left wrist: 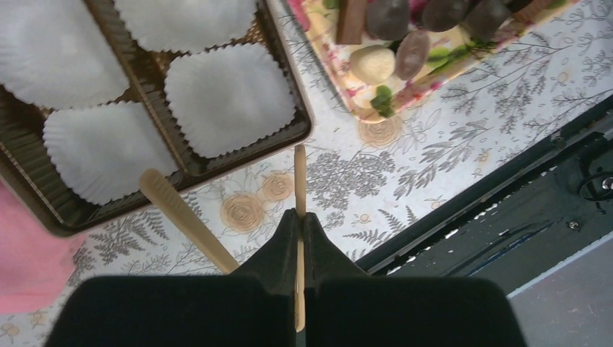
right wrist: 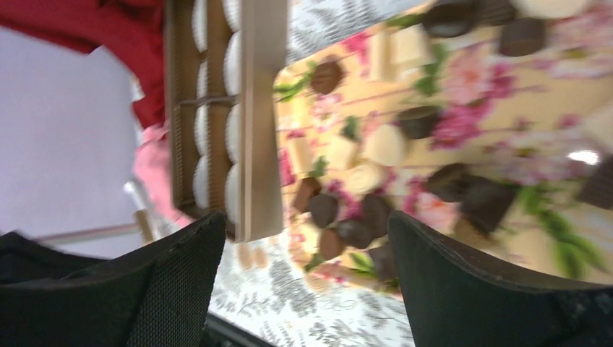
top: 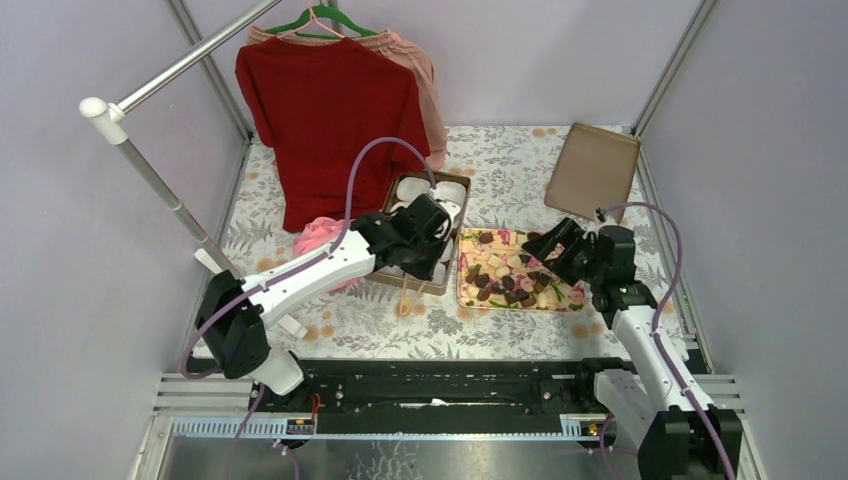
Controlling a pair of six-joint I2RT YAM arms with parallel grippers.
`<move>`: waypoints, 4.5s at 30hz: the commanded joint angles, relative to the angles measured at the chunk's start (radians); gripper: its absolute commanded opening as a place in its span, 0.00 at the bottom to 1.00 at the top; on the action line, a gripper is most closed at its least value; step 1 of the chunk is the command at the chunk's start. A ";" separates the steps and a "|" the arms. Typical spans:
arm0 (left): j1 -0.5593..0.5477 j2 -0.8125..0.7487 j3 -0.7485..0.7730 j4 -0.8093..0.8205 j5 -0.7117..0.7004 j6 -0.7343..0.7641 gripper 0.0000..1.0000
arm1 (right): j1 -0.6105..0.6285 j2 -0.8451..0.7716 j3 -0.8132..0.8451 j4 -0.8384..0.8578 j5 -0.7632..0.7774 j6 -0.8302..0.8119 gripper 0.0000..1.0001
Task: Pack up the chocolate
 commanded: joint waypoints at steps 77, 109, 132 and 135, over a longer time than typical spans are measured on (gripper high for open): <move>-0.124 -0.409 -0.545 0.901 -0.101 -0.157 0.99 | 0.537 0.113 -0.078 0.526 0.204 0.658 0.00; -0.188 -0.258 -0.580 1.035 -0.174 -0.095 0.74 | 0.536 0.047 -0.087 0.427 0.266 0.780 0.00; -0.189 -0.237 -0.567 1.095 -0.217 -0.046 0.68 | 0.537 0.044 -0.082 0.412 0.240 0.788 0.00; -0.189 -0.226 -0.561 1.091 -0.210 -0.044 0.67 | 0.536 0.046 -0.081 0.414 0.237 0.787 0.00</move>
